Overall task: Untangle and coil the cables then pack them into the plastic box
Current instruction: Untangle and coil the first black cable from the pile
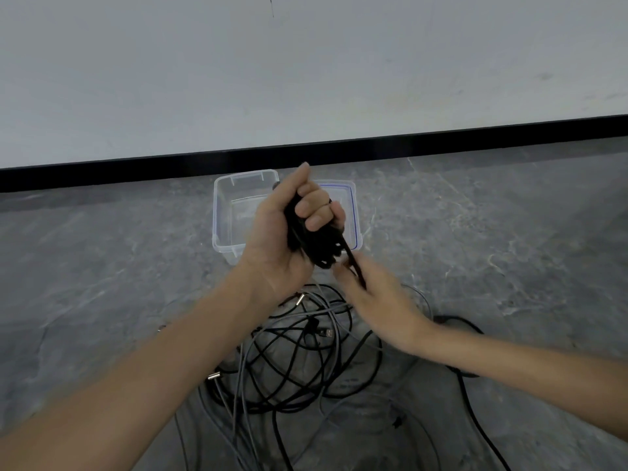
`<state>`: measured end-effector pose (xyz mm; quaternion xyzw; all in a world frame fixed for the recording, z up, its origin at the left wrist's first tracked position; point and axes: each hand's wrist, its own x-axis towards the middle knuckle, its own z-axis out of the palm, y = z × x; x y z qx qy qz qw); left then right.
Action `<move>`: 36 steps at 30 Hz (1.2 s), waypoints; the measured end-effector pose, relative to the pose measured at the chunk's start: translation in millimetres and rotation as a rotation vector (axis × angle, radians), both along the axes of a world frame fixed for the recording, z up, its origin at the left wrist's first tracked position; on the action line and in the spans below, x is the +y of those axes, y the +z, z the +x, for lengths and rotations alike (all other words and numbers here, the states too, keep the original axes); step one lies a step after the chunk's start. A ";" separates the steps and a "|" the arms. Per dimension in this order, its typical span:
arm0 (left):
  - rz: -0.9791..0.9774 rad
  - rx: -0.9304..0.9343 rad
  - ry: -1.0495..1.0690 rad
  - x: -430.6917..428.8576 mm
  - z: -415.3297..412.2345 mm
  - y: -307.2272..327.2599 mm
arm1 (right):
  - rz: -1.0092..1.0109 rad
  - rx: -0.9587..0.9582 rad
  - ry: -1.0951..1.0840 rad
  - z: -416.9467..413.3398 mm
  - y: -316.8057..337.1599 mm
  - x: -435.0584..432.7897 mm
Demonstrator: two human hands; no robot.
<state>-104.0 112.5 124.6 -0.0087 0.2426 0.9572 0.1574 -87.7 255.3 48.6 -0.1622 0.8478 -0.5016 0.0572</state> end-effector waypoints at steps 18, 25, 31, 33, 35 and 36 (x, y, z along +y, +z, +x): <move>-0.813 0.098 0.323 -16.0 -14.6 -30.9 | 0.206 -0.363 0.298 8.9 38.3 2.5; -1.323 0.254 0.366 -29.3 -16.7 -44.1 | 0.413 -0.070 0.384 9.2 62.7 10.8; -1.512 0.362 -0.051 -17.3 -0.8 -40.2 | 0.367 0.157 0.447 -20.0 88.1 20.5; -1.396 0.370 -0.229 -13.9 3.9 -37.3 | 0.326 0.178 0.457 -30.1 96.3 24.6; -1.173 0.327 -0.409 -11.2 8.3 -35.3 | 0.255 0.144 0.477 -41.1 106.0 29.1; -1.062 0.304 -0.479 -9.8 10.4 -34.1 | 0.225 0.110 0.501 -46.7 110.5 31.3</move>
